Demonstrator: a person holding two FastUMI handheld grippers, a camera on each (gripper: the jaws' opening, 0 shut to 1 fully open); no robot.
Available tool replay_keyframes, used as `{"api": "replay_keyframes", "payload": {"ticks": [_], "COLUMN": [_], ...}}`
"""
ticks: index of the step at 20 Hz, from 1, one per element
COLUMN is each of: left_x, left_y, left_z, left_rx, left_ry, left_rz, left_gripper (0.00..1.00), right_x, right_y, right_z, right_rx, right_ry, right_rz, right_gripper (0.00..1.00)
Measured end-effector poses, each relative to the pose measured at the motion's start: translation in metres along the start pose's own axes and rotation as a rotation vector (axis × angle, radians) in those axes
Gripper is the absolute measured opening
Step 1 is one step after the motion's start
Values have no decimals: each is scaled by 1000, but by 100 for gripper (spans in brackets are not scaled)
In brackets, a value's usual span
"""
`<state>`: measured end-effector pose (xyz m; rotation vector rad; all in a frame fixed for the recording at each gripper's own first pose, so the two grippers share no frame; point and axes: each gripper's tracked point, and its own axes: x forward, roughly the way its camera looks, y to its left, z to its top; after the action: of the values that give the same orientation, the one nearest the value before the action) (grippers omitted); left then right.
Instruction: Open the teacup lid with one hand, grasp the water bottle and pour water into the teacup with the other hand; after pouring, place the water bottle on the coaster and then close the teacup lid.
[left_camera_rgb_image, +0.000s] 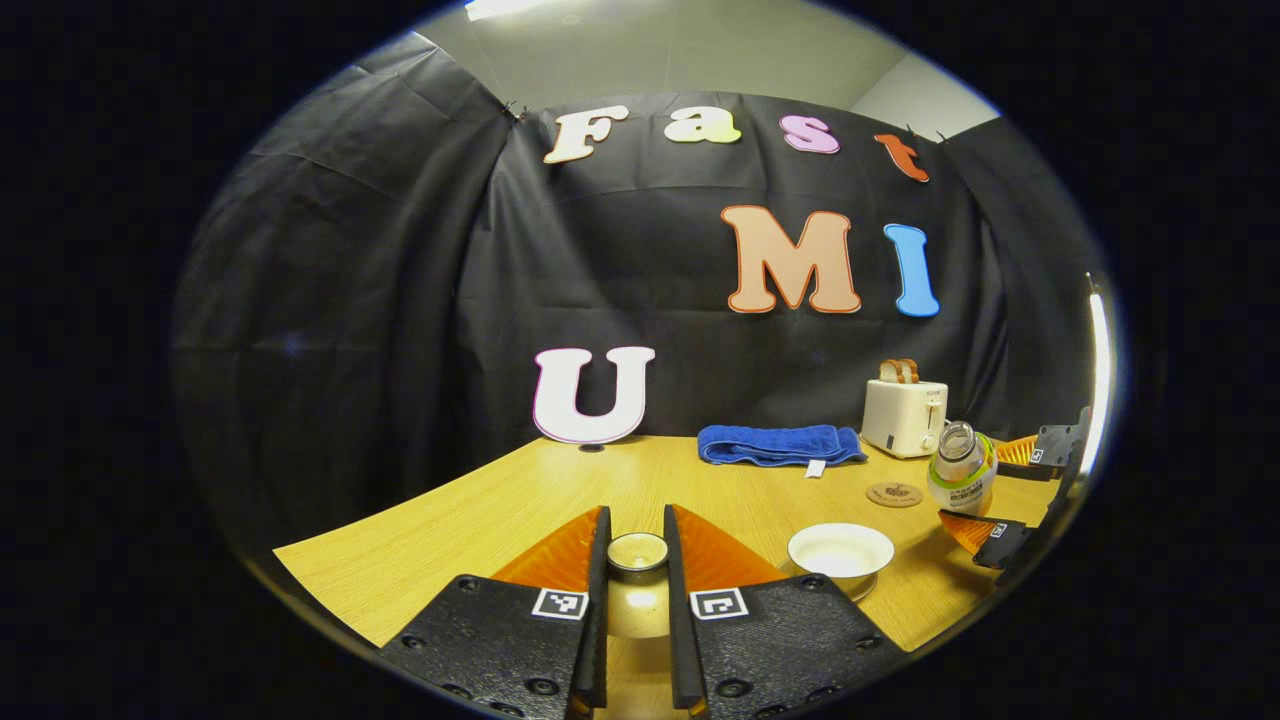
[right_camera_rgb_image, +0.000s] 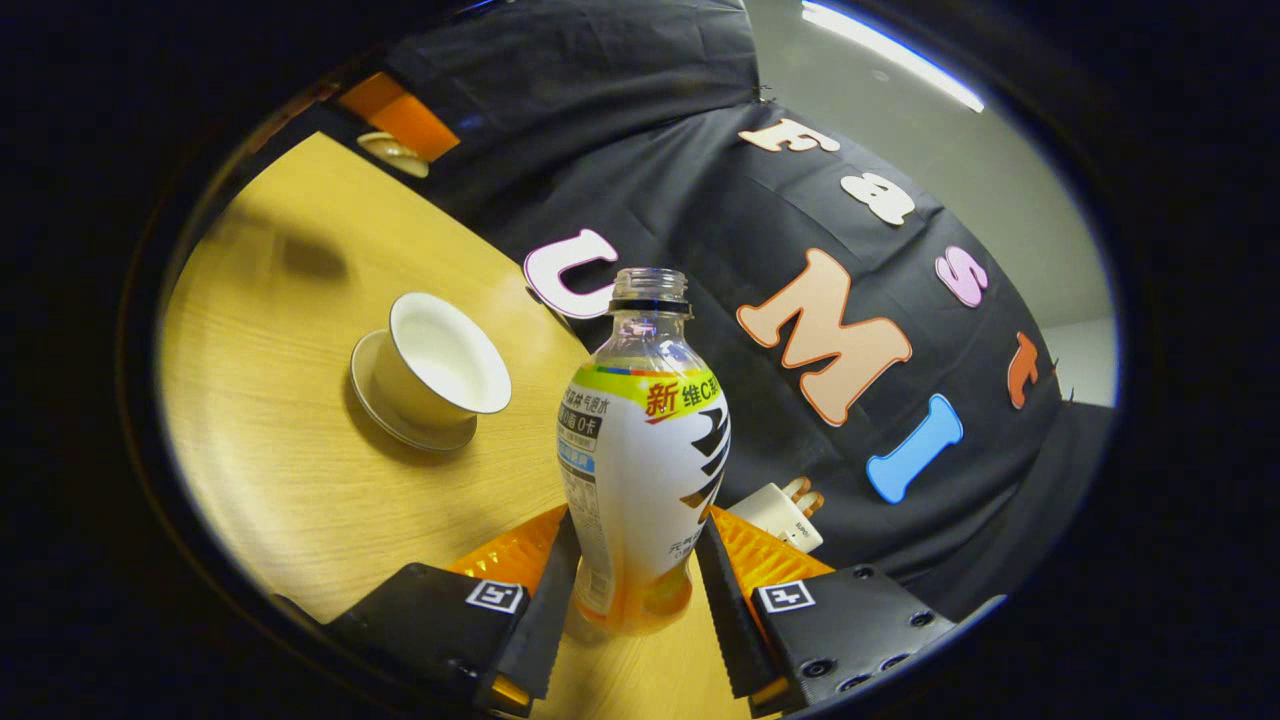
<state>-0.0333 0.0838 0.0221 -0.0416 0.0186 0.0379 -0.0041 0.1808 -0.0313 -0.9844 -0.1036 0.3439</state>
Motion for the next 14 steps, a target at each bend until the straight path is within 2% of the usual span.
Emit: {"api": "replay_keyframes", "payload": {"ticks": [5,14], "left_x": [-1,-3], "left_y": [3,7], "left_z": [2,7], "left_rx": [-6,-9], "left_ry": [-9,-24], "left_rz": [4,9], "left_gripper": [22,22], "right_x": [10,27], "right_y": [7,14], "right_z": [-1,1], "right_rx": [-185,-421], "right_ry": [-5,-19], "right_rz": [4,8], "right_gripper": [68,69]}}
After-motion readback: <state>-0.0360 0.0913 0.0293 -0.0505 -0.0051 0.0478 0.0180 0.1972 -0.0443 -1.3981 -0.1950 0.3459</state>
